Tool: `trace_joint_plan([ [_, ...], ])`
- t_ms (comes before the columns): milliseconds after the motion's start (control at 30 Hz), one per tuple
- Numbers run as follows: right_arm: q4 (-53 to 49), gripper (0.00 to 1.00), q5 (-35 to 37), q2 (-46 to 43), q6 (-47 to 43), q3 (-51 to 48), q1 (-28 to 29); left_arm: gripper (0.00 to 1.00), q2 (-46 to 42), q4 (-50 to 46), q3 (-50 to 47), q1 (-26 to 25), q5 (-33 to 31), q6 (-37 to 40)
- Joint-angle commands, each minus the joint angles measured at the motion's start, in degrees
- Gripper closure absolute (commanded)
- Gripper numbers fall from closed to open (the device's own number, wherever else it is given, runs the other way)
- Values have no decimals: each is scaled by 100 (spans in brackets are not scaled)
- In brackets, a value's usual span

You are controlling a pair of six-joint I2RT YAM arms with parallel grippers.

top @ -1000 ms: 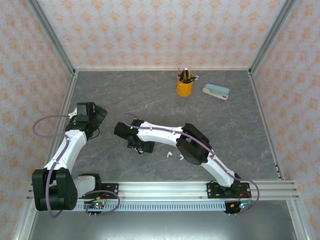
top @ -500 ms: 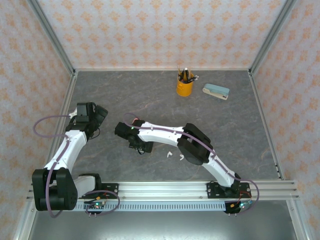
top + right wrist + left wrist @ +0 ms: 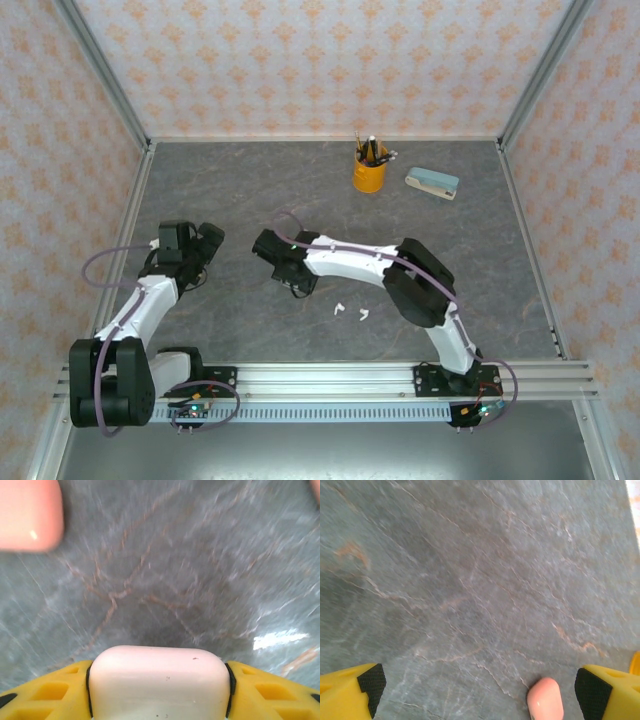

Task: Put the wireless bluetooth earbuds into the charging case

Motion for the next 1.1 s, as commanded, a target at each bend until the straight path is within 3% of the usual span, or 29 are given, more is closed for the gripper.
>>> trace_joint_plan([
  [0, 300, 42, 288, -530, -45, -201, -252, 0, -276, 868, -313, -30, 586, 26],
  [200, 753, 42, 127, -881, -159, -481, -747, 0, -644, 1591, -905, -361, 901, 256],
  [667, 1428, 42, -577, -965, 44, -271, -1390, 4, -774, 3473, -1630, -2061, 594, 766],
  [1067, 1712, 42, -941, -960, 388, -239, -1429, 10, 871, 4719, -1043, -2858, 358, 891],
])
